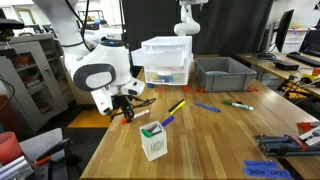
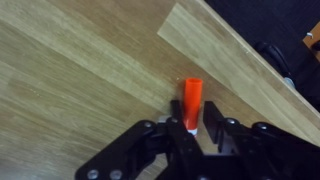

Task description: Move the marker to the left

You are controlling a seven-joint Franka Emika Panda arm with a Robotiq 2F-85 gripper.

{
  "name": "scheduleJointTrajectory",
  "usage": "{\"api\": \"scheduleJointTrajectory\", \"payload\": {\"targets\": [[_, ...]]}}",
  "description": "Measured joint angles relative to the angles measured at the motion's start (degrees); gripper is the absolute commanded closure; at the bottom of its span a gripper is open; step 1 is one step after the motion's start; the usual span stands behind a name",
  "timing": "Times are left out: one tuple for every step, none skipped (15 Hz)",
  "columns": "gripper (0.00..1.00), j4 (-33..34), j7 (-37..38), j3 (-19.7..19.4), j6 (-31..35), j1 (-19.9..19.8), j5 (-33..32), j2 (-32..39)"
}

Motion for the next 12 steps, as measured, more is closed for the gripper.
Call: {"api": "scheduleJointTrajectory", "payload": {"targets": [[0.30, 0.00, -0.34, 0.09, -0.01, -0.10, -0.27, -0.01], [0.23, -0.02, -0.80, 0.24, -0.01, -0.24, -0.34, -0.01], [0.16, -0.06, -1.31, 0.36, -0.01, -0.53, -0.38, -0.01], [0.09, -0.14, -1.82, 0.54, -0.01, -0.95, -0.39, -0.07], [0.02, -0.26, -2.21, 0.79, 0.00, -1.49, -0.39, -0.29], [0.01, -0.54, -2.51, 1.08, 0.00, -2.12, -0.39, -0.82], [0.00, -1.12, -2.72, 1.68, 0.00, -3.00, -0.37, -1.78], [0.00, -1.99, -2.81, 2.60, 0.00, -4.10, -0.37, -3.18], [0.00, -3.16, -2.84, 3.68, -0.02, -5.30, -0.32, -5.01], [0.00, -4.49, -2.86, 5.21, -0.09, -6.75, -0.11, -7.22], [0.00, -5.86, -2.87, 7.20, -0.52, -8.44, 0.23, -9.55], [0.00, -7.09, -3.19, 9.86, -1.58, -10.51, 1.10, -11.99]]}}
